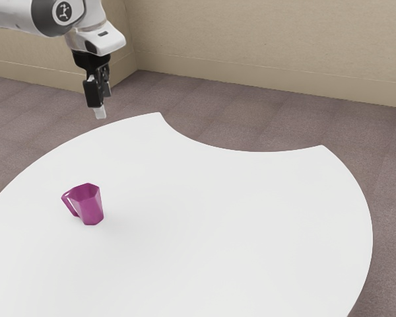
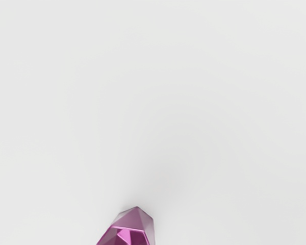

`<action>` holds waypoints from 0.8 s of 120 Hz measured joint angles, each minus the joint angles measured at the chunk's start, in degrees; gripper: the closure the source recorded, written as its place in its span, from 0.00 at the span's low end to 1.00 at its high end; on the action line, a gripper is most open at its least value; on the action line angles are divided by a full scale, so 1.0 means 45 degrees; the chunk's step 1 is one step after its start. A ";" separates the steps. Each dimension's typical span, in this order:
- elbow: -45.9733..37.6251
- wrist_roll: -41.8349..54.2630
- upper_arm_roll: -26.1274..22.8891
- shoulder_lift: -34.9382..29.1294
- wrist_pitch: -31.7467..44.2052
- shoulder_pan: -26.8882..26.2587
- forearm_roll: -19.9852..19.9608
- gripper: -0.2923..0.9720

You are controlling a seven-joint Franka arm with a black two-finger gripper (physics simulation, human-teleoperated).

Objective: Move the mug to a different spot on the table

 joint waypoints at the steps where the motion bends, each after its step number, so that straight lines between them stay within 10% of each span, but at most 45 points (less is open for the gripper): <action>1: 0.0000 0.0000 -0.0001 0.0001 0.0000 0.0000 -0.0001 0.23; 36: -0.0091 0.0001 0.0024 0.0300 -0.0008 -0.0036 0.0001 0.23; 53: -0.2104 -0.0014 0.0429 -0.1673 -0.0009 -0.0082 0.0094 0.23; 96: -0.4735 0.2071 0.1146 -0.3269 0.0799 0.2592 -0.0075 0.23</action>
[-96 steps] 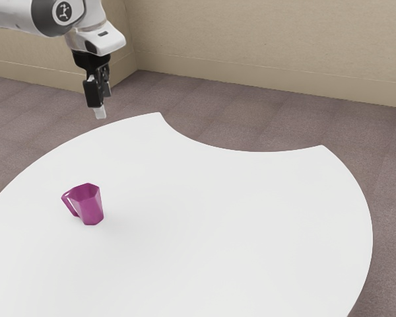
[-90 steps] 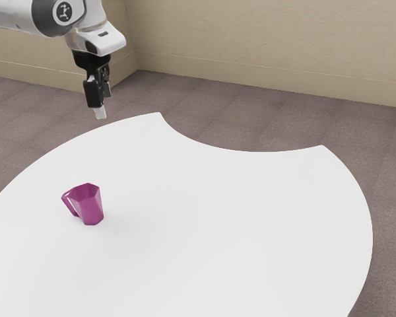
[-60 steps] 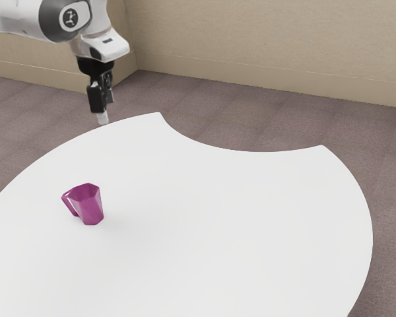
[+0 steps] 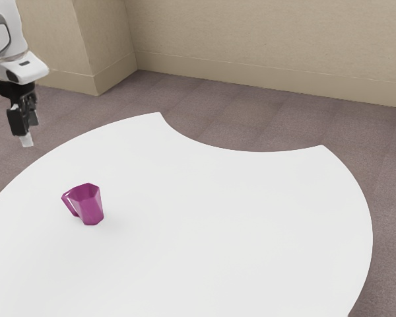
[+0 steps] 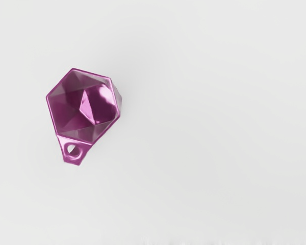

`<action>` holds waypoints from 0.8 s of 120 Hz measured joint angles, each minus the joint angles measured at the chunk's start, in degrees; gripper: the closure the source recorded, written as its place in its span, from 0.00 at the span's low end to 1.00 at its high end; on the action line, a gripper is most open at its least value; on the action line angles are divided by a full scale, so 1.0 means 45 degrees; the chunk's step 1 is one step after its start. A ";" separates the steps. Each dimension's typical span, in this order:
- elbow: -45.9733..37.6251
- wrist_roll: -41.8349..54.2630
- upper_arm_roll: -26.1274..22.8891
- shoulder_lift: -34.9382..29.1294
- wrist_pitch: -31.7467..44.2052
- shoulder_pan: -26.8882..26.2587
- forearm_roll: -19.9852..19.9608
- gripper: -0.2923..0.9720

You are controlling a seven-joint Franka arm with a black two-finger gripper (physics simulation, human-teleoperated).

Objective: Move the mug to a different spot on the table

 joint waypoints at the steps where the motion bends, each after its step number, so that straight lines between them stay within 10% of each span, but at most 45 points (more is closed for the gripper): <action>1: -0.0068 0.0098 0.0061 0.0004 0.0096 0.0009 -0.0023 0.23; 41: -0.1986 0.4462 0.1497 0.0983 0.4645 0.0188 -0.2195 0.23; 96: -0.2372 0.7874 0.1522 0.3643 0.6047 0.1259 -0.4844 0.23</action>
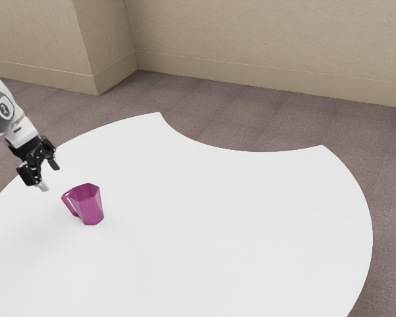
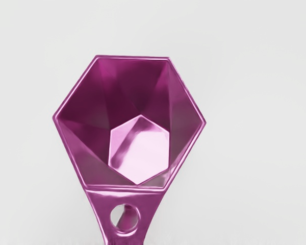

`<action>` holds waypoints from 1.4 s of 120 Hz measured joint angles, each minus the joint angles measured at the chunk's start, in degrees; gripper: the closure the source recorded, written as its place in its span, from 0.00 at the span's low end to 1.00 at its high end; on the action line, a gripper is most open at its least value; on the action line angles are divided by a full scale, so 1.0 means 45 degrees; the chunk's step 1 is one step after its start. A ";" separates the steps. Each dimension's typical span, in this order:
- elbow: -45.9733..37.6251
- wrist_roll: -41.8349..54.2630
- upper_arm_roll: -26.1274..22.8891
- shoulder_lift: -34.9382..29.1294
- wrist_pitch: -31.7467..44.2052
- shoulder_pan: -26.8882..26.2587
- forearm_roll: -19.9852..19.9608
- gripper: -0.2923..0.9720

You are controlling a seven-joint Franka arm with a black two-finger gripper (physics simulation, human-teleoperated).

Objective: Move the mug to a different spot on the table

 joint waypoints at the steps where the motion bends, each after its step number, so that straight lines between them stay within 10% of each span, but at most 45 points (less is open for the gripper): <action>1: 0.0025 0.0047 0.0001 0.0075 0.0008 0.0025 -0.0066 0.23; 35: 0.0777 0.1344 -0.0010 0.2135 0.0148 0.0182 -0.2078 0.23; 112: 0.1101 0.2740 -0.0016 0.3710 0.0431 0.0188 -0.3045 0.23; 141: 0.1113 0.2973 -0.0016 0.3942 0.0650 0.0188 -0.3336 0.63; 168: 0.1124 0.3176 -0.0077 0.3760 0.0736 0.0203 -0.3589 0.70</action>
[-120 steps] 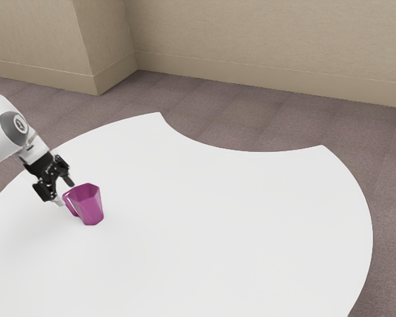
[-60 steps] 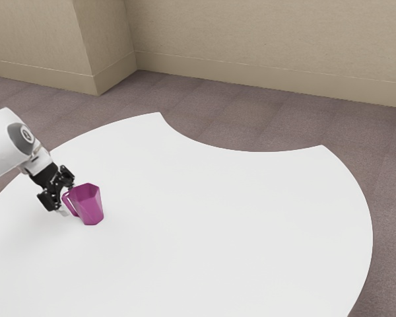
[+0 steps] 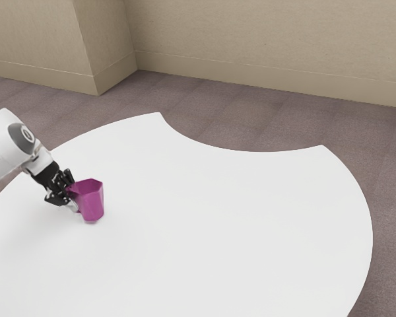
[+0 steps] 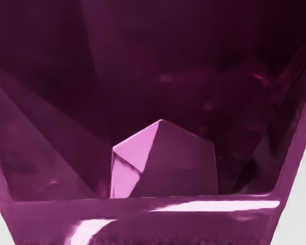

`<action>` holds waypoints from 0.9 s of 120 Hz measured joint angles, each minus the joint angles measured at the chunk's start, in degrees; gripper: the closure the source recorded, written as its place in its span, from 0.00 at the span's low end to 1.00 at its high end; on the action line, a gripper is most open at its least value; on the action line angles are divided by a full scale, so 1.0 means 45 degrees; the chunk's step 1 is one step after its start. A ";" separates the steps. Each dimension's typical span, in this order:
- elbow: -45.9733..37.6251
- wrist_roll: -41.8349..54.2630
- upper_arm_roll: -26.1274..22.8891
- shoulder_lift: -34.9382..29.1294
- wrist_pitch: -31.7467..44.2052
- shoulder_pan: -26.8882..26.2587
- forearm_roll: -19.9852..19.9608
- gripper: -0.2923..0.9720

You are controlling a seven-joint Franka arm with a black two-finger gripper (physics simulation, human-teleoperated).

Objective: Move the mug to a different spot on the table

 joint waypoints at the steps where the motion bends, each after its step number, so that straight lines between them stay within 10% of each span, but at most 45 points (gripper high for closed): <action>1: 0.0001 0.0008 -0.0008 -0.0020 -0.0004 0.0005 -0.0028 0.71; 41: 0.0005 0.0786 -0.0893 -0.0258 -0.0380 -0.0130 -0.2501 0.82; 108: 0.1632 0.1658 -0.1097 0.1307 -0.0151 -0.2327 -0.3042 0.85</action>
